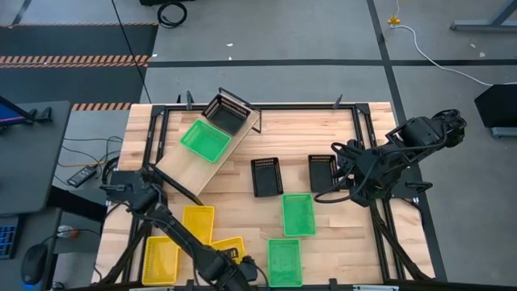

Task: Stack baskets on shelf by color
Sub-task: Put the bottom right yellow bin on the shelf

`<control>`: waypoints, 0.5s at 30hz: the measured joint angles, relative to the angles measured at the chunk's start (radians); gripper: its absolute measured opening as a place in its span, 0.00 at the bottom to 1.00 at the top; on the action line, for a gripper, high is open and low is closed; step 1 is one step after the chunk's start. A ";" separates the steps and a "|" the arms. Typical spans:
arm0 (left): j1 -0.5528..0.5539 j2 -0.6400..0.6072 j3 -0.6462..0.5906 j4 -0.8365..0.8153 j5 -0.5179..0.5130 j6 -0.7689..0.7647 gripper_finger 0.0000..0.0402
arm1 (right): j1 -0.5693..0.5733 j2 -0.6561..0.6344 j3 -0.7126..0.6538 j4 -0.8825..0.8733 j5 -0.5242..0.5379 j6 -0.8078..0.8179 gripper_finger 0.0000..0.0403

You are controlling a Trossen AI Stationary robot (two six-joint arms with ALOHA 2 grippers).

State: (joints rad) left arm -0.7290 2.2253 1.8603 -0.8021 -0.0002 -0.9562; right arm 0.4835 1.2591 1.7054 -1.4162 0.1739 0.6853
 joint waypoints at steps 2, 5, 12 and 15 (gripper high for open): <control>0.014 0.000 0.000 -0.001 0.004 0.004 0.04 | 0.000 0.000 0.000 0.000 0.000 0.000 0.40; 0.037 -0.001 0.000 -0.004 0.024 0.025 0.03 | 0.000 0.000 0.000 0.000 0.000 0.000 0.40; 0.084 -0.073 0.000 -0.081 0.017 0.024 0.03 | 0.000 0.000 0.000 0.000 0.018 -0.014 0.40; 0.103 -0.121 -0.001 -0.142 0.007 0.020 0.03 | 0.000 0.000 0.000 0.000 0.023 -0.053 0.40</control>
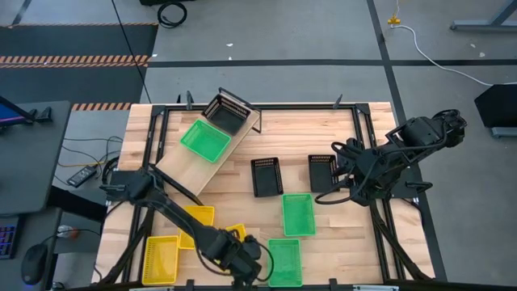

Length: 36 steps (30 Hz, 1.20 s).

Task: Stack baskets on shelf by color
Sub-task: Put the bottom right yellow bin on the shelf

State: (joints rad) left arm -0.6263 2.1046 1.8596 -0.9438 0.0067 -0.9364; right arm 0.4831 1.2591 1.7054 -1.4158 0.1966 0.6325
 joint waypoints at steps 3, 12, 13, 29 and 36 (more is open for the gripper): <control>0.023 -0.059 0.000 -0.027 -0.006 0.002 0.03 | 0.000 0.000 0.000 0.000 0.000 -0.049 0.40; 0.103 -0.250 0.000 -0.029 -0.144 0.018 0.02 | -0.030 0.000 0.000 0.000 0.022 -0.172 0.40; 0.112 -0.271 0.000 -0.031 -0.162 0.018 0.02 | -0.035 0.000 0.000 0.000 0.023 -0.183 0.40; 0.139 -0.532 0.000 -0.158 -0.658 0.021 0.02 | -0.118 0.000 0.000 0.000 0.022 -0.325 0.40; 0.144 -0.548 0.005 -0.098 -0.824 0.143 0.02 | -0.121 0.000 0.000 0.000 0.019 -0.341 0.40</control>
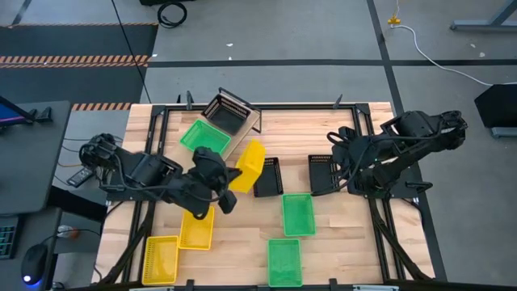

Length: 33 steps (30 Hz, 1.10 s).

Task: Stack baskets on shelf by color
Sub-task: Put the bottom right yellow bin on the shelf

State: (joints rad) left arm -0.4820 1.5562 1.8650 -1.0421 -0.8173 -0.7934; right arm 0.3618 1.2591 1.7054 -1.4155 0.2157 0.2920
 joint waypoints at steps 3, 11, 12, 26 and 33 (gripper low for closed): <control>0.000 -0.001 0.042 0.010 -0.044 0.079 0.02 | 0.000 0.000 0.000 0.000 0.000 0.000 0.40; 0.000 -0.002 0.197 -0.137 -0.106 0.204 0.02 | 0.000 0.000 0.000 0.000 -0.001 0.004 0.40; 0.000 -0.001 0.216 -0.172 -0.105 0.202 0.02 | 0.000 0.000 0.000 0.000 -0.001 0.009 0.40; 0.002 -0.007 0.308 -0.528 0.075 0.048 0.02 | 0.000 0.000 0.000 0.000 0.010 0.048 0.40; 0.003 -0.007 0.309 -0.529 0.125 0.093 0.02 | 0.000 0.000 0.000 0.000 0.031 0.072 0.40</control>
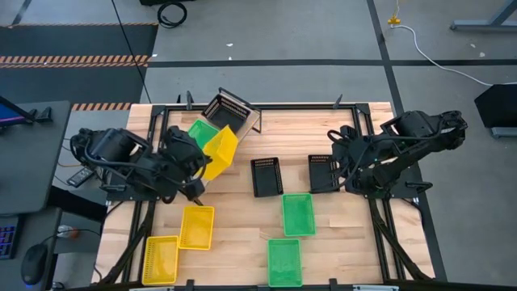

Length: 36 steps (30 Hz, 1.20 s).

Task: Stack baskets on shelf by color
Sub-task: Put the bottom right yellow bin on the shelf

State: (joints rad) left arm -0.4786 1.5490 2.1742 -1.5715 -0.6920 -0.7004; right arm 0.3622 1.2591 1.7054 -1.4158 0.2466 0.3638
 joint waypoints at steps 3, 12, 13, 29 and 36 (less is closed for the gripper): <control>-0.003 0.000 -0.001 0.001 0.073 0.027 0.02 | 0.000 0.000 0.000 0.000 0.001 0.001 0.40; -0.003 0.000 -0.062 0.000 0.317 0.212 0.02 | 0.000 0.000 0.000 0.000 0.002 0.001 0.40; -0.004 0.000 -0.067 0.001 0.320 0.212 0.02 | 0.000 0.000 0.000 0.000 0.002 0.001 0.40; 0.001 -0.049 -0.069 0.001 0.238 0.159 0.02 | 0.000 0.000 0.000 -0.002 0.002 -0.006 0.40; 0.018 -0.169 -0.209 0.001 0.247 0.100 0.02 | 0.000 0.000 0.000 -0.028 0.002 0.001 0.40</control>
State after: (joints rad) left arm -0.4610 1.3799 1.9657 -1.5707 -0.4451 -0.6001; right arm 0.3618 1.2591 1.7054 -1.4441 0.2489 0.3650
